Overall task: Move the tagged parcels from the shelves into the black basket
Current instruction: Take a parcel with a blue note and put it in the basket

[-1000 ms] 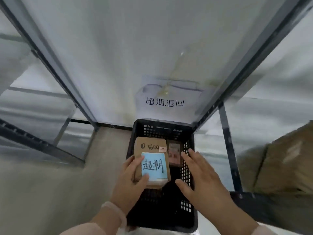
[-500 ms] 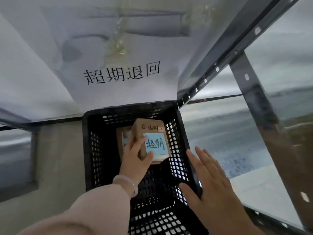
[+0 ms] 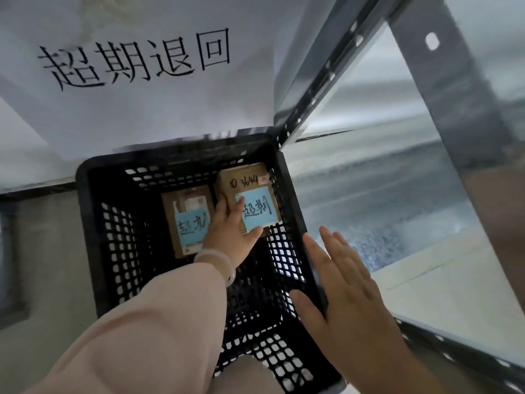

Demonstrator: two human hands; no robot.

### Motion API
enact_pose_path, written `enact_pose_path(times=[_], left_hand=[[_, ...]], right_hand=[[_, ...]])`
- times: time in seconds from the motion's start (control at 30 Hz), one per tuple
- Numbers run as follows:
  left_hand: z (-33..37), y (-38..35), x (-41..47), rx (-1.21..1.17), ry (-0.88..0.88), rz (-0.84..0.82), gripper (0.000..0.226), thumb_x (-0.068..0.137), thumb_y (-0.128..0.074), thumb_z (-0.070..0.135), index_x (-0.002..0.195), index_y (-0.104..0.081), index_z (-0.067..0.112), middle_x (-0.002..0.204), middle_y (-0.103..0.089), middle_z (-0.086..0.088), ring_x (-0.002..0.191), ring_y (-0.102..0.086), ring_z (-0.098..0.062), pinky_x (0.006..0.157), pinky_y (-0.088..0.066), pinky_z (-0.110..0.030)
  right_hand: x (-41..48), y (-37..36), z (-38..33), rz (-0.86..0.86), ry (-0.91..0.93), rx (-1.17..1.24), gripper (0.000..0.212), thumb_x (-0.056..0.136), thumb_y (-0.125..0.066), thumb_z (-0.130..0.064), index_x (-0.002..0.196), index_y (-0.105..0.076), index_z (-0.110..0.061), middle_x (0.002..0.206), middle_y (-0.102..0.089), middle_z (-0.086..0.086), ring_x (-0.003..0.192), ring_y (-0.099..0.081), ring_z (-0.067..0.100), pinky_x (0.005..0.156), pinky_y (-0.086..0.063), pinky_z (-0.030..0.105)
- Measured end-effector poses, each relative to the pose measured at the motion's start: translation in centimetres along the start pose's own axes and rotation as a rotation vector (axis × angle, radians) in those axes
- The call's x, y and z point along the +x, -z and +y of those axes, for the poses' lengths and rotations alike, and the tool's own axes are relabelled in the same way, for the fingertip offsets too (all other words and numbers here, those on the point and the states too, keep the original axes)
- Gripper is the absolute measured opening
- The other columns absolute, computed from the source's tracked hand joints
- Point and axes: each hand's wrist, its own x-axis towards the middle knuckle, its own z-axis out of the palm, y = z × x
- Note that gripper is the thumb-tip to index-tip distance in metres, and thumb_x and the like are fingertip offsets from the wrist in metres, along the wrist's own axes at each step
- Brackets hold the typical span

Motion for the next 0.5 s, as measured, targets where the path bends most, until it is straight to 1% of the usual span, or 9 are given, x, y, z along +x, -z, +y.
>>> enact_pose_path(times=[0.03,0.1,0.2,0.3,0.33,0.37,0.43,0.5], left_hand=[[0.4,0.8,-0.8,0.056,-0.025,0.024,0.076,0.091,-0.052,0.055,0.153,-0.011,0.041,0.163,0.004,0.008,0.15,-0.007,-0.022,0.121,-0.013,-0.043],[1.1,2.6,-2.9,0.14,-0.115,0.119,0.073,0.091,-0.05,0.056,0.153,-0.016,0.037,0.164,-0.004,0.004,0.149,-0.01,-0.023,0.121,-0.016,-0.044],[2.6,5.3,-7.2,0.223,-0.274,0.284,0.067,0.091,-0.048,0.056,0.151,-0.031,0.03,0.16,-0.023,-0.003,0.145,-0.023,-0.025,0.117,-0.02,-0.043],[4.7,7.5,-12.9,0.318,-0.372,0.403,0.067,0.087,-0.036,0.061,0.147,-0.035,0.032,0.157,-0.03,-0.001,0.142,-0.029,-0.025,0.115,-0.022,-0.047],[5.4,8.0,-14.9,0.334,-0.399,0.431,0.066,0.087,-0.036,0.061,0.146,-0.036,0.033,0.156,-0.031,-0.001,0.142,-0.03,-0.025,0.116,-0.021,-0.049],[6.1,8.4,-17.0,0.333,-0.433,0.465,0.064,0.087,-0.038,0.059,0.144,-0.039,0.032,0.154,-0.035,-0.001,0.141,-0.032,-0.025,0.116,-0.023,-0.051],[7.8,8.6,-21.3,0.304,-0.514,0.545,0.058,0.087,-0.048,0.054,0.139,-0.047,0.028,0.148,-0.044,-0.002,0.136,-0.041,-0.025,0.111,-0.033,-0.056],[10.1,8.1,-25.8,0.276,-0.585,0.61,0.055,0.087,-0.055,0.048,0.137,-0.053,0.025,0.143,-0.05,-0.001,0.131,-0.046,-0.024,0.106,-0.039,-0.053]], right_hand=[[-0.3,0.2,-0.1,-0.012,0.002,-0.022,0.072,0.083,-0.02,-0.068,0.147,0.005,-0.047,0.154,0.014,-0.025,0.14,0.022,-0.004,0.11,0.012,0.021],[-0.8,0.8,-0.3,-0.006,0.02,-0.042,0.074,0.083,-0.018,-0.067,0.149,0.003,-0.043,0.156,0.012,-0.02,0.14,0.023,-0.002,0.112,0.016,0.022],[-1.8,2.4,-1.2,0.015,0.044,-0.014,0.074,0.084,-0.023,-0.065,0.15,-0.001,-0.041,0.159,0.006,-0.016,0.14,0.022,-0.002,0.113,0.013,0.025],[-3.9,4.6,-1.7,0.017,0.101,-0.013,0.071,0.092,-0.034,-0.058,0.149,0.002,-0.04,0.159,0.009,-0.015,0.137,0.023,-0.003,0.112,0.014,0.025],[-4.8,5.3,-1.9,0.03,0.126,-0.006,0.07,0.093,-0.037,-0.056,0.15,0.0,-0.039,0.159,0.007,-0.013,0.14,0.019,0.0,0.113,0.012,0.027],[-5.8,6.0,-2.0,0.068,0.165,0.0,0.069,0.092,-0.04,-0.055,0.15,-0.006,-0.038,0.16,0.0,-0.011,0.144,0.011,0.004,0.116,0.005,0.03],[-8.6,7.6,-2.1,0.139,0.234,0.024,0.068,0.089,-0.047,-0.054,0.148,-0.022,-0.034,0.158,-0.019,-0.007,0.146,-0.011,0.012,0.116,-0.012,0.034],[-12.1,9.0,-1.2,0.207,0.306,0.059,0.067,0.086,-0.053,-0.051,0.146,-0.033,-0.028,0.153,-0.032,-0.004,0.142,-0.026,0.014,0.114,-0.024,0.034]])
